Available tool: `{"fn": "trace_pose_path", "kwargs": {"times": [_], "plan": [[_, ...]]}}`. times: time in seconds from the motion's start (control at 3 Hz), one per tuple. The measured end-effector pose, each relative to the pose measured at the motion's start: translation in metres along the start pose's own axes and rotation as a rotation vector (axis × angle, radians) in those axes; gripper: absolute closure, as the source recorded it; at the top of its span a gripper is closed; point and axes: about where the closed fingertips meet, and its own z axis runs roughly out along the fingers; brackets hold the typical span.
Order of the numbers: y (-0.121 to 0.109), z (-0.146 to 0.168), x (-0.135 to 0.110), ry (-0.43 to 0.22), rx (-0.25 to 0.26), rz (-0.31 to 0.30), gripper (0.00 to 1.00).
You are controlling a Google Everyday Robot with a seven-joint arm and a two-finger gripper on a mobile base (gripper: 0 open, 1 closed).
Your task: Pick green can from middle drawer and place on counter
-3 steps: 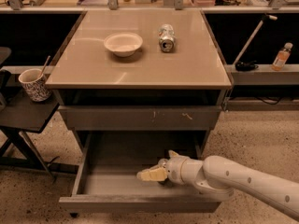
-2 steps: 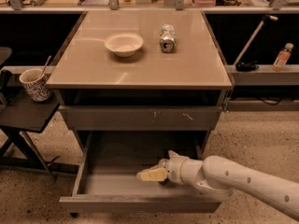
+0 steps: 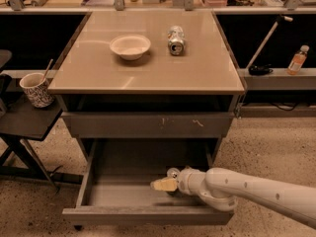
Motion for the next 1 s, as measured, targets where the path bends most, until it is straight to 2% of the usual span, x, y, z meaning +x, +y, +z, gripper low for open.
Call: {"fn": "trace_pose_path", "kwargs": {"times": [0.33,0.67,1.0], "plan": [[-0.0073,0.0010,0.0016,0.002,0.026,-0.001,0.00],[-0.0073,0.0010,0.0016,0.002,0.026,-0.001,0.19],[-0.0071,0.0011,0.0016,0.002,0.025,-0.001,0.42]]}}
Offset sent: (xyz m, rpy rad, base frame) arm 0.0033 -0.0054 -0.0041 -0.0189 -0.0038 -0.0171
